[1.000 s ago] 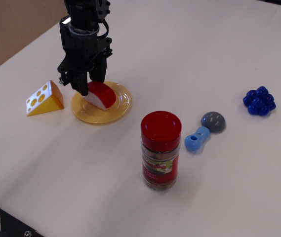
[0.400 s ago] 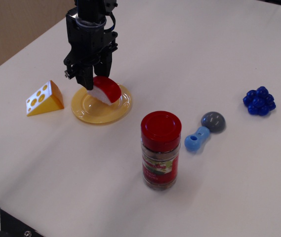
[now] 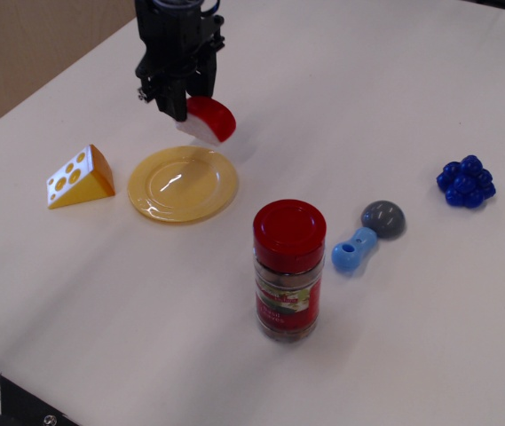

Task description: Take sushi off plate

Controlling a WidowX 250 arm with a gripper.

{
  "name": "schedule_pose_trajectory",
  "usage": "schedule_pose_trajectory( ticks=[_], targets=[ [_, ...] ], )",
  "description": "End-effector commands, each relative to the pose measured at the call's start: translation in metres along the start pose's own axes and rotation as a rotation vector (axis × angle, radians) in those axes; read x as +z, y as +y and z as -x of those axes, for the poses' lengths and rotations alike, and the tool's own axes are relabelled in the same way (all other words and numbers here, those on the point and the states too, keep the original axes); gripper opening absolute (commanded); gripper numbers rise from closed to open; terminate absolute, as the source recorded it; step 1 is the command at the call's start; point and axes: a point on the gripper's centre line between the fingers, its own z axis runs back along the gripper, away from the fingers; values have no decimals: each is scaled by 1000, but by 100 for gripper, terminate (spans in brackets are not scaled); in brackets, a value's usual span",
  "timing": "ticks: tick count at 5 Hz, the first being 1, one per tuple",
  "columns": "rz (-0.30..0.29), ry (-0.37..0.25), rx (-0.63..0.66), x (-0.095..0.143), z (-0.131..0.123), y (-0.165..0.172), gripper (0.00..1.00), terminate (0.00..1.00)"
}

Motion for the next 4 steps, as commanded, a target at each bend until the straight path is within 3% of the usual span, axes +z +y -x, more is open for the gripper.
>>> schedule_pose_trajectory(
  ticks=[1,2,3,4],
  targets=[
    [89,-60,42,6,-14,-31,0,0],
    [102,-71,62,7,-12,-33,0,0],
    [86,-57,41,8,-11,-32,100,0],
    [91,-80,10,16,-11,-30,100,0]
  ],
)
